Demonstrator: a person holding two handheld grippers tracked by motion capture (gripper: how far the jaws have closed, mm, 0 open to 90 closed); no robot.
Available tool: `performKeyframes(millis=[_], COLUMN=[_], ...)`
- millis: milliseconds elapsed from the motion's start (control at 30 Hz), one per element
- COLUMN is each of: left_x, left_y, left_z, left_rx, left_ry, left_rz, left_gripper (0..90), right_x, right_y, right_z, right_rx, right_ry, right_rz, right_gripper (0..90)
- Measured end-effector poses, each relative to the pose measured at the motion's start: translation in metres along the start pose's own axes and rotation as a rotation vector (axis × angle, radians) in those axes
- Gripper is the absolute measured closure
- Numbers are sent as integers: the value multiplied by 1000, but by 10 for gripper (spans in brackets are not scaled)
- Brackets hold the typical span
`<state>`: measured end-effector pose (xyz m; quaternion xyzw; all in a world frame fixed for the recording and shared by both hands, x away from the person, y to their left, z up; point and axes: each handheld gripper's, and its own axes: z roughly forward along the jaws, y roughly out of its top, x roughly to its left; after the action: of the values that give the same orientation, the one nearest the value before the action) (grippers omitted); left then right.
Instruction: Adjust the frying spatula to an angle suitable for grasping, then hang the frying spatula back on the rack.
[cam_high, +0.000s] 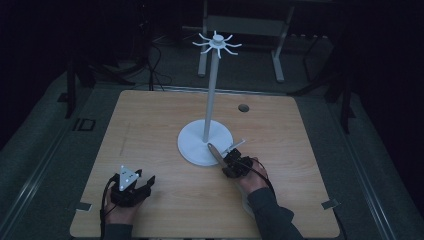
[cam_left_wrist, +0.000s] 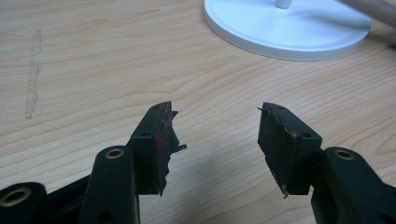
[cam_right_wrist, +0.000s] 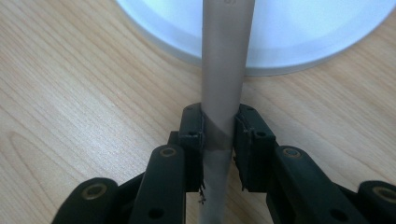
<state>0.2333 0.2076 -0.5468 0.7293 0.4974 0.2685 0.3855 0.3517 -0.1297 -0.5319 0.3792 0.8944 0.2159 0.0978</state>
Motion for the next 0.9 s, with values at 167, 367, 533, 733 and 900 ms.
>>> performKeyframes(millis=[167, 367, 533, 733, 900], left_x=[-1, 0, -1, -1, -1], left_y=[0, 0, 0, 0, 0], left_z=[1, 1, 2, 2, 3], left_rx=[6, 6, 6, 10, 10], left_ry=[2, 3, 2, 3, 1], left_rz=[3, 1, 1, 6, 2], left_gripper=[456, 455, 456, 455, 455], right_x=[-4, -7, -9, -11, -14], right_y=[-5, -13, -19, -21, -23], right_z=[-12, -22, -33, -44, -56], right_rx=[-48, -103, -165, -223, -292], right_ry=[-16, -33, -45, -57, -72], right_rz=[16, 33, 46, 58, 69], right_gripper=[740, 742, 743, 743, 743])
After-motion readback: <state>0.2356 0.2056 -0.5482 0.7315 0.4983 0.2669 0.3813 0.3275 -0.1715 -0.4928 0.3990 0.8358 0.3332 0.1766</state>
